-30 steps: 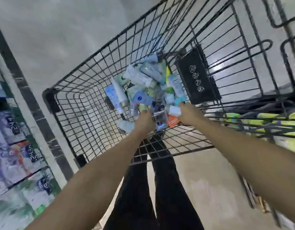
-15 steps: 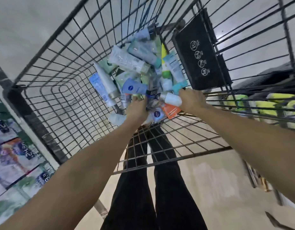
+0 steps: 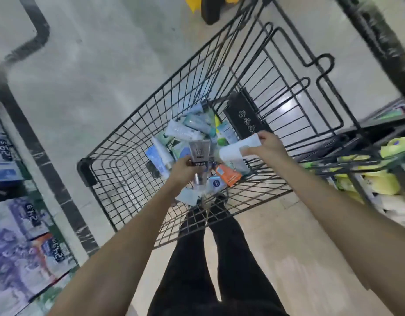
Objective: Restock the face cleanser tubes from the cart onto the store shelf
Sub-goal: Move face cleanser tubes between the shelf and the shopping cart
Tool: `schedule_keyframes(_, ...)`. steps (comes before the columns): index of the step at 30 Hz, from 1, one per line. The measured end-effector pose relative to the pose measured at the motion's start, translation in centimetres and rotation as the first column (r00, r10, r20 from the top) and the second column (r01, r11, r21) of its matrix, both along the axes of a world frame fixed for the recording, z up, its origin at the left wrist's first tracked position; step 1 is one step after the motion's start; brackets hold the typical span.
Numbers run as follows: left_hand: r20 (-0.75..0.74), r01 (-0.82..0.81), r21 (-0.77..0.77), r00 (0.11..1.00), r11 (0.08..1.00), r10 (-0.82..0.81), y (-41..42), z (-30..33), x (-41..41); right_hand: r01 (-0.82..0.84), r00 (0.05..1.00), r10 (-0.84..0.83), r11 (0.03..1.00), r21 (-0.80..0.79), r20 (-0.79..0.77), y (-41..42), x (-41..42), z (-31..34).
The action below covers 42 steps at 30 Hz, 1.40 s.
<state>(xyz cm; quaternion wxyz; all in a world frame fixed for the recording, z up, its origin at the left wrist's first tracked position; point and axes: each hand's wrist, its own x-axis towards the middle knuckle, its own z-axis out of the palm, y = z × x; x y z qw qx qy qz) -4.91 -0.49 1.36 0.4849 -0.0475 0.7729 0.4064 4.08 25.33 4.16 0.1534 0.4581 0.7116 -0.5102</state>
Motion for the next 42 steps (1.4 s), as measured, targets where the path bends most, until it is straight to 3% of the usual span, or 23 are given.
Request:
schedule_keyframes(4, 0.012, -0.091, 0.165, 0.996, 0.982, 0.09, -0.2, 7.4, -0.3, 0.313, 0.915, -0.346, 0.933, -0.175, -0.21, -1.3, 2.2, 7.7)
schedule_keyframes(9, -0.022, -0.058, 0.36, 0.997, 0.931, 0.07, 0.7, 16.1, 0.1, 0.484, 0.598, -0.693, 0.713, -0.508, -0.403, -3.5, 5.7, 15.9)
schedule_keyframes(14, -0.048, 0.023, 0.541, 0.999, 0.841, 0.004, 2.3, 23.7, 2.6, 0.478, 0.214, -0.853, 0.516, -0.711, -0.475, -5.5, 10.1, 22.4)
schedule_keyframes(18, -0.051, 0.11, 0.641, 0.994, 0.759, -0.101, 4.2, 28.5, 6.3, 0.546, 0.062, -0.821, 0.504, -0.67, -0.568, -7.1, 14.5, 27.0)
schedule_keyframes(20, -0.009, 0.108, 0.682, 0.99, 0.723, -0.139, 5.8, 30.5, 8.7, 0.599, 0.039, -0.807, 0.491, -0.633, -0.589, -7.8, 17.4, 28.7)
schedule_keyframes(24, -0.016, 0.194, 0.735, 0.963, 0.65, -0.27, 8.7, 33.8, 14.1, 0.671, 0.088, -0.743, 0.536, -0.511, -0.663, -8.7, 23.3, 31.2)
schedule_keyframes(32, -0.209, 0.456, 0.743, 0.854, 0.49, -0.476, 14.6, 38.0, 25.7, 0.719, 0.017, -0.707, 0.5, -0.483, -0.707, -7.7, 36.1, 35.9)
schedule_keyframes(38, -0.306, 0.555, 0.708, 0.798, 0.437, -0.519, 18.2, 39.6, 35.5, 0.782, 0.091, -0.678, 0.502, -0.369, -0.729, -5.8, 46.4, 37.3)
schedule_keyframes(42, -0.351, 0.571, 0.706, 0.796, 0.419, -0.493, 20.0, 40.2, 41.2, 0.817, 0.09, -0.656, 0.479, -0.321, -0.749, -4.5, 51.9, 38.0)
